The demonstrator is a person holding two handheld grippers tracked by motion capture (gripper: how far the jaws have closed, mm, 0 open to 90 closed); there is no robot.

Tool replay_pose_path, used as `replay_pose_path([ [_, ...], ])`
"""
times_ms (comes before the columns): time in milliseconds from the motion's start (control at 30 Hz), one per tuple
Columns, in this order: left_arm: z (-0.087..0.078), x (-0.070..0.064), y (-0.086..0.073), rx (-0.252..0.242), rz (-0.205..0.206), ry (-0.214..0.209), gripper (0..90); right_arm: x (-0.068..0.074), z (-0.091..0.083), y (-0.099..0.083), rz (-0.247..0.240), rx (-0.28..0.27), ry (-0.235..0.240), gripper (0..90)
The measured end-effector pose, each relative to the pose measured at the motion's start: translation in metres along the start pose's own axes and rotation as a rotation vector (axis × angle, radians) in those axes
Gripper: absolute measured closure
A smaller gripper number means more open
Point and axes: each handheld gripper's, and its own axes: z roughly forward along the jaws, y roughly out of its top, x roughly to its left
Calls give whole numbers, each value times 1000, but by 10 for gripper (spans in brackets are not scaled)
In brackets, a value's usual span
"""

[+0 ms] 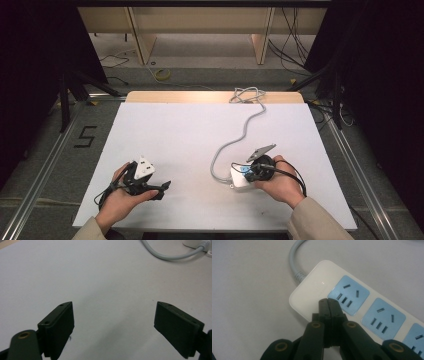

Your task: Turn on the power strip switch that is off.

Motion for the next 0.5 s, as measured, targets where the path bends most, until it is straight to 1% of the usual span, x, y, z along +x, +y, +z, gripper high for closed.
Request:
replay_pose_path([
  [33, 0, 0, 0, 0, 0, 0, 159, 1, 0, 0, 5, 1, 0, 900],
  [167, 0, 0, 0, 0, -1, -1, 160, 0, -1, -1, -5, -2, 4, 900],
  [233, 0, 0, 0, 1, -1, -1, 160, 0, -1, -2, 0, -6, 2, 900],
  [267, 0, 0, 0, 0, -1, -2, 159, -1, -1, -2, 0, -14, -1, 900],
  [367, 0, 0, 0, 0, -1, -1, 160, -3, -5, -3, 21, -41, -2, 900],
  [433, 0, 0, 0, 1, -1, -1, 160, -3, -7, -3, 29, -47, -7, 888],
  [500, 0, 0, 0, 0, -1, -1, 160, -4, -7, -4, 27, -58, -7, 886],
])
